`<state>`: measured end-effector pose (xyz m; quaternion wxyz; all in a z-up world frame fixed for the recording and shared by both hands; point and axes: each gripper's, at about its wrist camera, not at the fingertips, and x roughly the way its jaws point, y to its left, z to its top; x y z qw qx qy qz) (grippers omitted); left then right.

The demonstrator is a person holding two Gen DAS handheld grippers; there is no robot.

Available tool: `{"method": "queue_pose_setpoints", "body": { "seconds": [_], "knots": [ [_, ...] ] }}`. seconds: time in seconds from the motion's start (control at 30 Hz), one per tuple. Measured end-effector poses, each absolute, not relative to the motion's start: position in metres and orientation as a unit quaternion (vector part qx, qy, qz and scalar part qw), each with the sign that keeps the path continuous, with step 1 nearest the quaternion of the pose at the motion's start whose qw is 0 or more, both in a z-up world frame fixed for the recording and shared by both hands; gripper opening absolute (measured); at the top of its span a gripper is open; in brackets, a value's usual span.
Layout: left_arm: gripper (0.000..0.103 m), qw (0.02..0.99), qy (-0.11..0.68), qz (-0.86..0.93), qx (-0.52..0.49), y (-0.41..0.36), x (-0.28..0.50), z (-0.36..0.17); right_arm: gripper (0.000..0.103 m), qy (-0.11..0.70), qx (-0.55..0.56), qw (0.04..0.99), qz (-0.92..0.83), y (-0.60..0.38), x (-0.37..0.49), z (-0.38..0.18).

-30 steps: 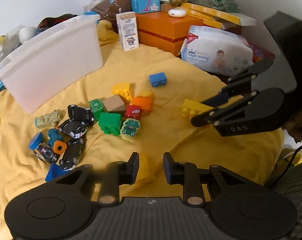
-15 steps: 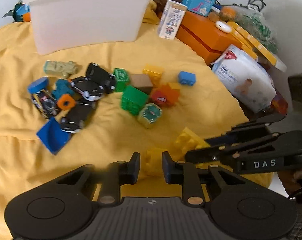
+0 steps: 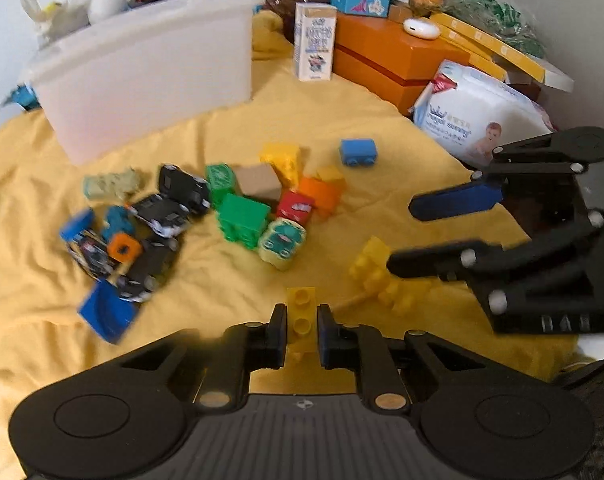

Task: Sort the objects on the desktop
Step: 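Grasp the yellow brick with the right tool while the left tool grasps the small yellow brick, then carry both yellow bricks over the white bin and open both tools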

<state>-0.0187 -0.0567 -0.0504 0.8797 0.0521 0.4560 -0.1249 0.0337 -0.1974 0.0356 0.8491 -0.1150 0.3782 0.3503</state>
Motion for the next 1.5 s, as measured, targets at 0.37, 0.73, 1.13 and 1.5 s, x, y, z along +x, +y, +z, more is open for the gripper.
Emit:
{"method": "queue_pose_setpoints", "body": {
  "seconds": [0.37,0.73,1.13,1.5],
  "knots": [
    [0.017,0.877,0.467,-0.102,0.048,-0.031,-0.015,-0.052,0.028,0.333,-0.197,0.819,0.423,-0.160,0.010,0.038],
    [0.017,0.870,0.469,-0.132,0.070,-0.016,-0.012,-0.056,0.038,0.359,-0.256,0.839,0.318,-0.147,0.014,0.012],
    [0.022,0.858,0.482,-0.162,0.070,0.008,-0.013,-0.066,0.028,0.374,-0.204,0.862,0.276,-0.145,0.013,0.019],
    [0.017,0.926,0.353,-0.130,0.039,0.040,0.015,0.025,0.027,0.371,-0.189,0.867,0.275,-0.139,0.028,0.040]
  ]
}}
